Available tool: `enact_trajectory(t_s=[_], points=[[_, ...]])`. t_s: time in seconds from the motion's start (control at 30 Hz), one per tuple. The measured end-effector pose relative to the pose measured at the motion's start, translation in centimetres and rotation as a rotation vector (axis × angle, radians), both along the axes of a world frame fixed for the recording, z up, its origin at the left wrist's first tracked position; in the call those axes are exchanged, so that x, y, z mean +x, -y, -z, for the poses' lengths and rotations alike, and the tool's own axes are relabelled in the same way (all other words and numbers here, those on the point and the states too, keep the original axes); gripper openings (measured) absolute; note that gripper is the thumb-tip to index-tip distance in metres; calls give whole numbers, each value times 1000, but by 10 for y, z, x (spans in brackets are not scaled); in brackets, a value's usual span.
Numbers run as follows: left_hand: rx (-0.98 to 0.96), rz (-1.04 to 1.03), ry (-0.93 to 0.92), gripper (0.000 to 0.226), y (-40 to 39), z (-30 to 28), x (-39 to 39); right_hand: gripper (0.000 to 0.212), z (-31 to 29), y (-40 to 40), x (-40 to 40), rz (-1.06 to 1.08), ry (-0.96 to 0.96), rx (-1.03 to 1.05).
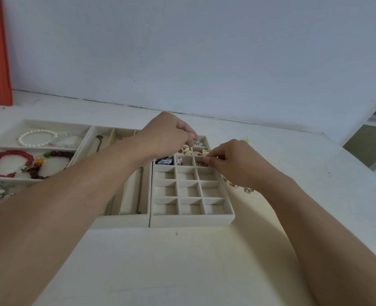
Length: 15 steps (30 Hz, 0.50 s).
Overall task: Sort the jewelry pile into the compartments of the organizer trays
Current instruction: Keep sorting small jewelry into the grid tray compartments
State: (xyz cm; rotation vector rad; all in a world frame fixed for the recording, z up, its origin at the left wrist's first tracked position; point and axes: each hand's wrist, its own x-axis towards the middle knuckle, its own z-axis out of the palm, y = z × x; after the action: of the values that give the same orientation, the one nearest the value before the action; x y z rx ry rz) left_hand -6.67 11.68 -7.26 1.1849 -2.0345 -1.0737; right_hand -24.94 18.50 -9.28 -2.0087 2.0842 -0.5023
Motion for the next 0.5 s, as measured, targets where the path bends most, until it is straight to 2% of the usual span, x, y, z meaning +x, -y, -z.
enact_trajectory(t_s=[0.5], points=[[1, -4, -7, 17, 1, 2, -1, 24, 5, 2, 0, 55, -1, 65]])
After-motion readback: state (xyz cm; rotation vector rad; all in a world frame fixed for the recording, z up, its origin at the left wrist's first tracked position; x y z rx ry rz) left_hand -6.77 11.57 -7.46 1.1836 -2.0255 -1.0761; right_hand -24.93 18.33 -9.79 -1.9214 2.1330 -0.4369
